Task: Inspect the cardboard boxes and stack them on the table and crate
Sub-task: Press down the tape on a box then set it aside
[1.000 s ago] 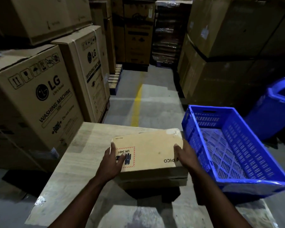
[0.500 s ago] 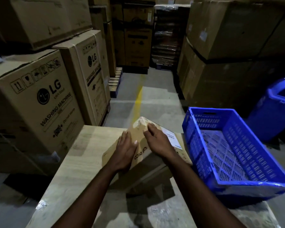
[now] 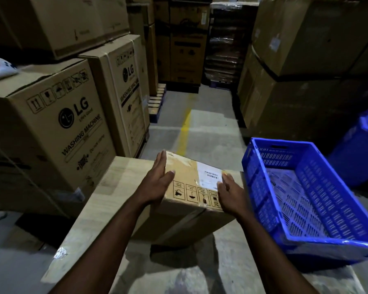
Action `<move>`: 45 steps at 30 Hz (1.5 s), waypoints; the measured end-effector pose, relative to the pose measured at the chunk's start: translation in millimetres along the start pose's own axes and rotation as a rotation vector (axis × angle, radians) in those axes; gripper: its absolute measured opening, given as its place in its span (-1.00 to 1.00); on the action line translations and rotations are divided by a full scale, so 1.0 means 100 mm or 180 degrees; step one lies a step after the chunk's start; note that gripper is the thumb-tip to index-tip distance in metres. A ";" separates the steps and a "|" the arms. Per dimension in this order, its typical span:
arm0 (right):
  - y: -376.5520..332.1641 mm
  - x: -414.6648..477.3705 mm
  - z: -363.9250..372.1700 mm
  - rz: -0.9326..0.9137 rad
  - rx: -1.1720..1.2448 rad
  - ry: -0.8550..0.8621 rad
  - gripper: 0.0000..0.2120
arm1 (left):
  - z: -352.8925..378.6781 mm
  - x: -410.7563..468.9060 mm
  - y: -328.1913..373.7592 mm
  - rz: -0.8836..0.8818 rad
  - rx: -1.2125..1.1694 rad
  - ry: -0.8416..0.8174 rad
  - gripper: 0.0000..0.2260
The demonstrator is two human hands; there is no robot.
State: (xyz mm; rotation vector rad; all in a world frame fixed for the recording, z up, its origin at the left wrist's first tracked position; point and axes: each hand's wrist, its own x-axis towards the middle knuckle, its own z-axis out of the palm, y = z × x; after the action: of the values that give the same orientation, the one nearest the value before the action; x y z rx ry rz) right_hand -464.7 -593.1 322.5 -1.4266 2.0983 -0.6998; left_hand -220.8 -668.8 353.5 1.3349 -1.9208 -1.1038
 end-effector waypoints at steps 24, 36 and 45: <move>-0.33 -0.02 0.19 -0.1083 -0.1741 -0.0132 -0.38 | 0.50 -0.09 -0.05 0.0851 0.2615 -0.0415 -0.35; -0.19 0.05 0.01 -0.0917 -0.1658 -0.0192 -0.44 | 0.30 -0.01 -0.22 0.0629 0.2806 -0.0418 -0.28; -0.14 0.05 0.04 -0.0696 -0.1789 -0.0050 -0.40 | 0.35 -0.01 -0.15 0.0786 0.2854 -0.0430 -0.29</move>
State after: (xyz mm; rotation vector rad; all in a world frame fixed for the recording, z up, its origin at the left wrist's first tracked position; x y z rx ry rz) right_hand -454.3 -602.6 328.2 -1.9684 2.2500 -0.1656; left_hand -241.3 -659.4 323.0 1.3833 -2.7430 -0.1758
